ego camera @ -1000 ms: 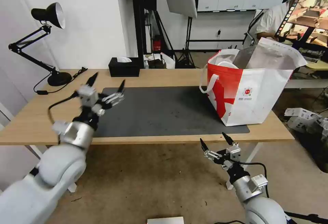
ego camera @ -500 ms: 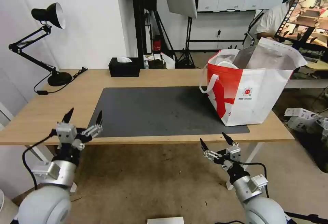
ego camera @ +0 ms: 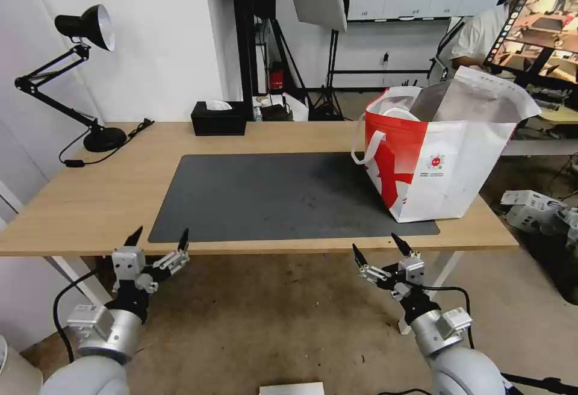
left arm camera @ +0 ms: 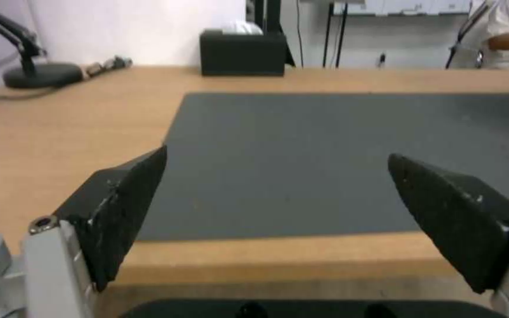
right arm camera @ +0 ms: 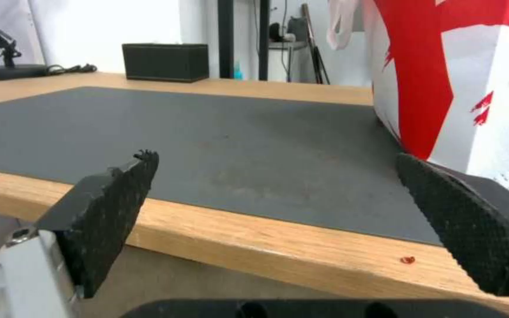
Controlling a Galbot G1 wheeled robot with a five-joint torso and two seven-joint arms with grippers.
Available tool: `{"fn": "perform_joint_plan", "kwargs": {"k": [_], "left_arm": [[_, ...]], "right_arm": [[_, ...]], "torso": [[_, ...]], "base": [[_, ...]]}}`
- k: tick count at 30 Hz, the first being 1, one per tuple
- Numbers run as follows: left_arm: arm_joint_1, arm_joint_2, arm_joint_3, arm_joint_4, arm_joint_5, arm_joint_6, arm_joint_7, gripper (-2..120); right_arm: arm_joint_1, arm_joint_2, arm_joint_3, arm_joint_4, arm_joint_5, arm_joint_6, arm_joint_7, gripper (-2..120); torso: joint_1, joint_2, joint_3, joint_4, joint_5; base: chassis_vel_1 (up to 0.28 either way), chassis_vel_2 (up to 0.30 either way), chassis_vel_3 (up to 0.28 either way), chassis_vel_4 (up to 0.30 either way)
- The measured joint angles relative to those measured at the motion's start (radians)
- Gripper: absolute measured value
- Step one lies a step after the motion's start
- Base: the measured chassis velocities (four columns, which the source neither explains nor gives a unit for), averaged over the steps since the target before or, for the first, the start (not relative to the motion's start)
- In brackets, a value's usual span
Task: Pick up the trash from the table and place it into the takeout bag.
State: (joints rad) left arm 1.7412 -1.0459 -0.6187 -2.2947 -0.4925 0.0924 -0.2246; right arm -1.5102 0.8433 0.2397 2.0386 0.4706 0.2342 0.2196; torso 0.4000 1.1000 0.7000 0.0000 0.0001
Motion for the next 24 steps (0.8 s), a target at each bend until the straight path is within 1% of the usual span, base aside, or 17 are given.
{"fn": "perform_joint_plan", "kwargs": {"k": [4,10,15,24], "left_arm": [[0.008,-0.007,0.001,-0.012,-0.017,0.039,0.004,100],[0.027,-0.002,-0.018,-0.023,-0.034,0.1,0.004,100],[0.029,0.0,-0.018,-0.024,-0.038,0.108,0.002,100],[0.04,-0.02,-0.003,-0.028,-0.04,0.114,-0.008,100]], "right_arm": [[0.0,0.0,0.0,0.0,0.0,0.0,0.0,100],[0.0,0.0,0.0,0.0,0.0,0.0,0.0,100],[0.0,0.0,0.0,0.0,0.0,0.0,0.0,100],[0.0,0.0,0.0,0.0,0.0,0.0,0.0,100]], "torso": [[0.0,0.0,0.0,0.0,0.0],[0.0,0.0,0.0,0.0001,0.0],[0.0,0.0,0.0,0.0,0.0],[0.0,0.0,0.0,0.0,-0.0001]], "base": [[0.0,0.0,0.0,0.0],[0.0,0.0,0.0,0.0],[0.0,0.0,0.0,0.0],[0.0,0.0,0.0,0.0]]}}
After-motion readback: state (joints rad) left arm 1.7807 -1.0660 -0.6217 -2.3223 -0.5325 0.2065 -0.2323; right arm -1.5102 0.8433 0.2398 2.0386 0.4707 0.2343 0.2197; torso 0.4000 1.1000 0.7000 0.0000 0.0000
